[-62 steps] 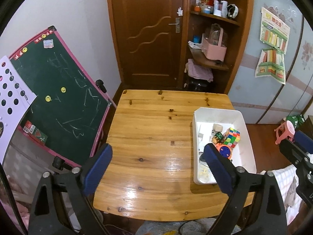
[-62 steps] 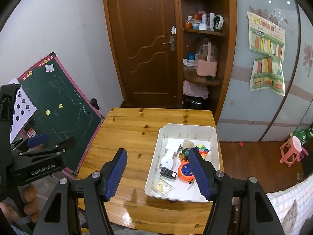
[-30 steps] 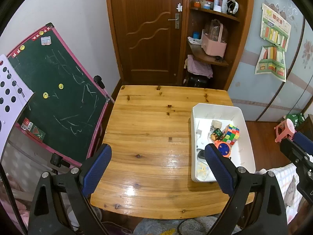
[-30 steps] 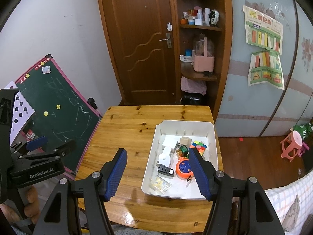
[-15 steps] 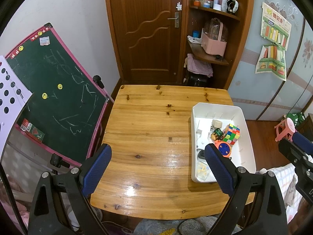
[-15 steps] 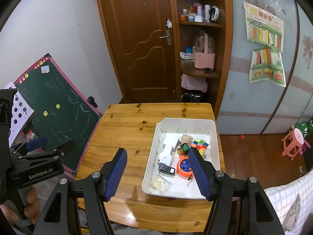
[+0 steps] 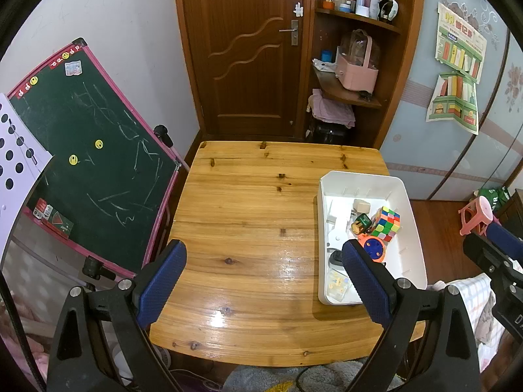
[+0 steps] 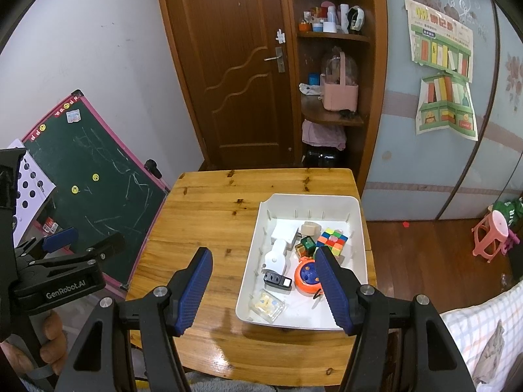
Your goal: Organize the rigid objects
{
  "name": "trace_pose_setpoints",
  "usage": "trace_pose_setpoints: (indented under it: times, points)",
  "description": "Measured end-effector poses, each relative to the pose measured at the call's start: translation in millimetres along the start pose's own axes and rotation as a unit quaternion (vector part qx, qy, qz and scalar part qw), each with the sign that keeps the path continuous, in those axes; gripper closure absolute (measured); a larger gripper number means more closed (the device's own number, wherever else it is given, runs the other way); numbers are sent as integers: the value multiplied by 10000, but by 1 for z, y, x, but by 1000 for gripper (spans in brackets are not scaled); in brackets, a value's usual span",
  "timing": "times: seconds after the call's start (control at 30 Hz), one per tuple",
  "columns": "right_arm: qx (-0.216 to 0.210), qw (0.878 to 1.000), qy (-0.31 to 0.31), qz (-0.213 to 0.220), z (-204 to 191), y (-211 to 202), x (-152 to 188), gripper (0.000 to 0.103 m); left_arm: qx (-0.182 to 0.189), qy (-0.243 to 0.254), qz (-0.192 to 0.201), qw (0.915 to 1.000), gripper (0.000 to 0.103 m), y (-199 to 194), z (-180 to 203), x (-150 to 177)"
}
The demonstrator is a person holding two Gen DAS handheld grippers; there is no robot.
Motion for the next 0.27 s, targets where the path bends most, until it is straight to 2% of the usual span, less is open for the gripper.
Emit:
trace_pose_setpoints:
  times: [0.27]
  points:
    - [-24,10000,32,-48,1,3,0,37,13,28,-29,10000,6,3,-1,3]
Point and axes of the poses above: each gripper's, at about its wrist camera, not at the fingertips, and y roughly the way its jaws point, z to its right, x to its underside, the point moved 10 cm from there along y, roughly the way its jaws point, and after that the axes turned 2 degrees about -x, right-handed, at the moved point
